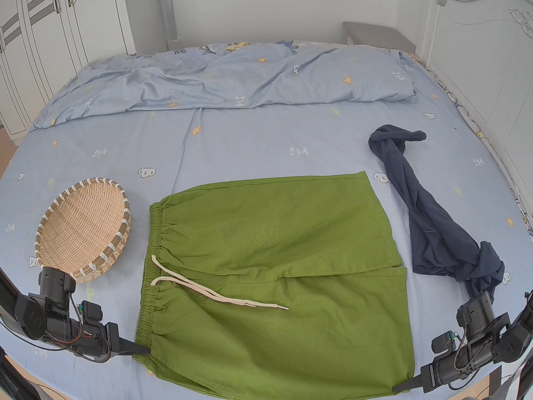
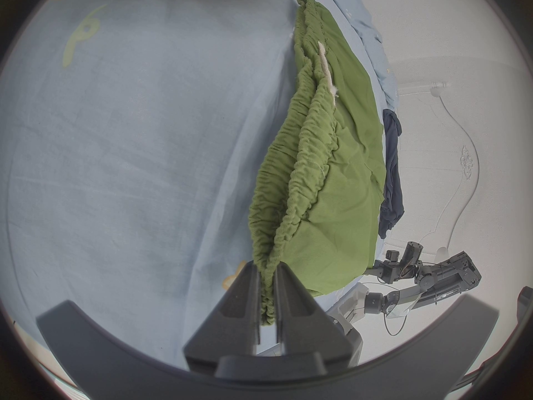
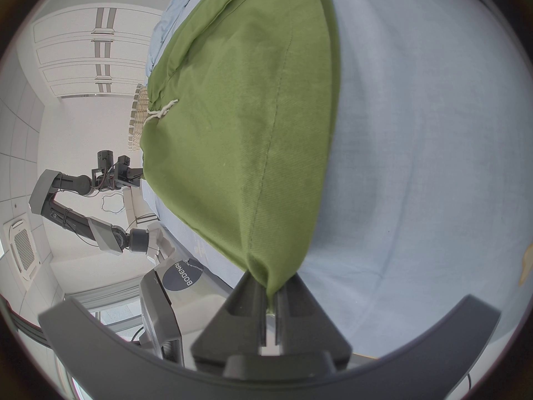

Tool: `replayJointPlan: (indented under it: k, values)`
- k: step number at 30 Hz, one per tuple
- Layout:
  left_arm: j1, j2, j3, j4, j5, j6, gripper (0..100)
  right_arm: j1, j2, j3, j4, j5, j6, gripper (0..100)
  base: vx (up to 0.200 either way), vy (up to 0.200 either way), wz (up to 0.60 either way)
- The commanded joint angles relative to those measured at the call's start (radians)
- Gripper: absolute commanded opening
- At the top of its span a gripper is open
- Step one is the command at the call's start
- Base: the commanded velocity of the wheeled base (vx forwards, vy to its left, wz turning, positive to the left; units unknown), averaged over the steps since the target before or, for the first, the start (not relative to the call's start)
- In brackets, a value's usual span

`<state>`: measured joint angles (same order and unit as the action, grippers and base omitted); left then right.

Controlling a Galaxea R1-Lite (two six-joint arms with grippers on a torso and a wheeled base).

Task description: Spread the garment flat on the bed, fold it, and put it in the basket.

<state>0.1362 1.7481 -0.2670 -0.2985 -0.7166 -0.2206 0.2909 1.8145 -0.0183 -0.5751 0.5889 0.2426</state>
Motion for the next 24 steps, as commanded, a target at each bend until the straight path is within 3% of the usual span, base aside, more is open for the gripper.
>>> replayJointPlan:
  k: [1, 6, 12, 14, 18, 20, 22, 24]
  values:
    - [0.0, -0.001, 0.005, -0.001, 0.0, 0.0, 0, -0.006, -0.004, 0.018, 0.008, 0.002, 0.0, 0, 0.0, 0.0, 0.0]
    - [0.002, -0.033, 0.009, 0.015, 0.002, -0.003, 0, -0.025, -0.017, 0.018, 0.008, 0.003, -0.002, 0, 0.0, 0.0, 0.0]
    - [-0.02, -0.171, -0.078, 0.139, 0.006, -0.183, 0, -0.055, -0.198, -0.002, 0.011, -0.006, 0.015, 0, 0.0, 0.0, 0.0]
    - [-0.024, -0.19, -0.107, 0.177, 0.008, -0.201, 0, -0.062, -0.233, -0.019, 0.023, -0.008, 0.03, 0, 0.0, 0.0, 0.0]
    - [-0.026, -0.211, -0.268, 0.381, 0.008, -0.213, 0, -0.07, -0.328, -0.178, 0.219, -0.011, 0.043, 0, 0.0, 0.0, 0.0]
    - [-0.026, -0.211, -0.296, 0.418, 0.008, -0.213, 0, -0.07, -0.345, -0.215, 0.267, -0.011, 0.043, 0, 0.0, 0.0, 0.0]
    - [-0.023, -0.21, -0.399, 0.555, 0.008, -0.213, 0, -0.075, -0.406, -0.368, 0.454, -0.009, 0.041, 0, 0.0, 0.0, 0.0]
    - [-0.023, -0.21, -0.437, 0.599, 0.008, -0.213, 0, -0.085, -0.42, -0.433, 0.514, -0.009, 0.04, 0, 0.0, 0.0, 0.0]
